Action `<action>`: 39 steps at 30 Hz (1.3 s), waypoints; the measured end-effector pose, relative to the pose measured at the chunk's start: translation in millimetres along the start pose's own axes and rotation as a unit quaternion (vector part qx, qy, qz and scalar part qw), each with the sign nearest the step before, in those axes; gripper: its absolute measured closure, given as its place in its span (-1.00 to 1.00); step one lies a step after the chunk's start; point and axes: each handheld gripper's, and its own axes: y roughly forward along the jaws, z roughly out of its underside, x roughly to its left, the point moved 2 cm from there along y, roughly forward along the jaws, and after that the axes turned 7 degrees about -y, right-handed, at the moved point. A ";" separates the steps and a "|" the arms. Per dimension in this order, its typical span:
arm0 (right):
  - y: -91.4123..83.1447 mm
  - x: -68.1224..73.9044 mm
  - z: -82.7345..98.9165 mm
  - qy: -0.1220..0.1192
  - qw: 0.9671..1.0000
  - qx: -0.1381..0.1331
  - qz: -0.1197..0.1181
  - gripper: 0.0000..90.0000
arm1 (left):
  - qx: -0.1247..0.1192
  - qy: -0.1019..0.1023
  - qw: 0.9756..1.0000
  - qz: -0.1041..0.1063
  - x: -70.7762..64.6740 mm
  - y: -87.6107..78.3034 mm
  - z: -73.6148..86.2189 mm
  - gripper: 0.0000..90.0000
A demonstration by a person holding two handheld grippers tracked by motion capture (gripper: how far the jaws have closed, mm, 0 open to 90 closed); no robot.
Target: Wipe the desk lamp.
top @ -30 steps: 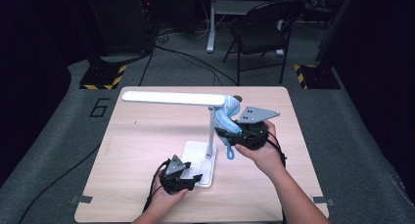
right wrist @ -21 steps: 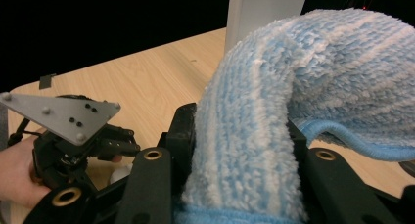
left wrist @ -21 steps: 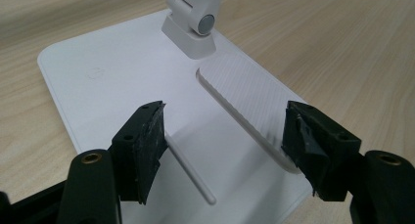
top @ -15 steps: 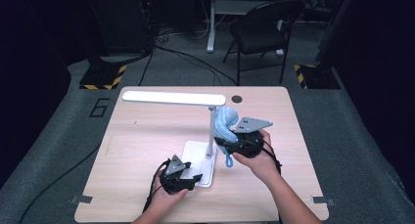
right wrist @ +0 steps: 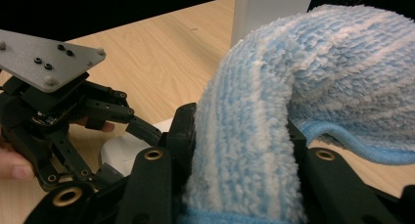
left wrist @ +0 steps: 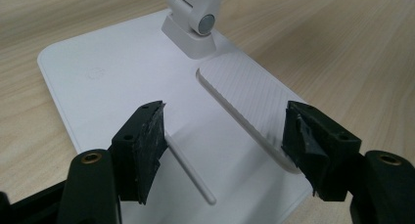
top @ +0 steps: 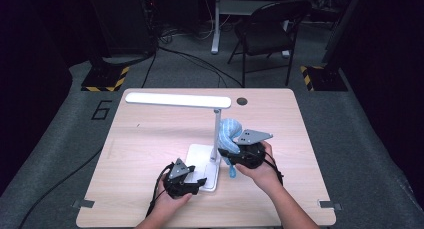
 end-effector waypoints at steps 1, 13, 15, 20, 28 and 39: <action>1.4 0.0 1.5 0.000 1.000 0.002 0.001 0.36 | 0.000 0.000 1.000 0.000 0.0 0.0 0.0 -0.29; 14.2 3.0 18.8 0.003 1.000 0.020 -0.004 0.36 | -0.004 -0.005 1.000 0.000 -0.6 0.5 0.0 -0.29; 15.6 3.4 21.9 0.007 1.000 0.024 -0.005 0.36 | -0.003 -0.004 1.000 0.000 -0.4 0.4 0.0 -0.29; 21.9 4.9 30.1 0.013 0.999 0.032 -0.007 0.36 | -0.003 -0.003 1.000 0.000 -0.4 0.3 0.0 -0.29; 31.1 6.1 41.7 0.018 0.999 0.048 -0.013 0.36 | -0.003 -0.003 1.000 -0.001 -0.4 0.4 0.1 -0.29; 41.6 10.4 56.2 0.030 0.997 0.065 -0.017 0.36 | -0.003 -0.003 1.000 0.000 -0.4 0.4 0.0 -0.29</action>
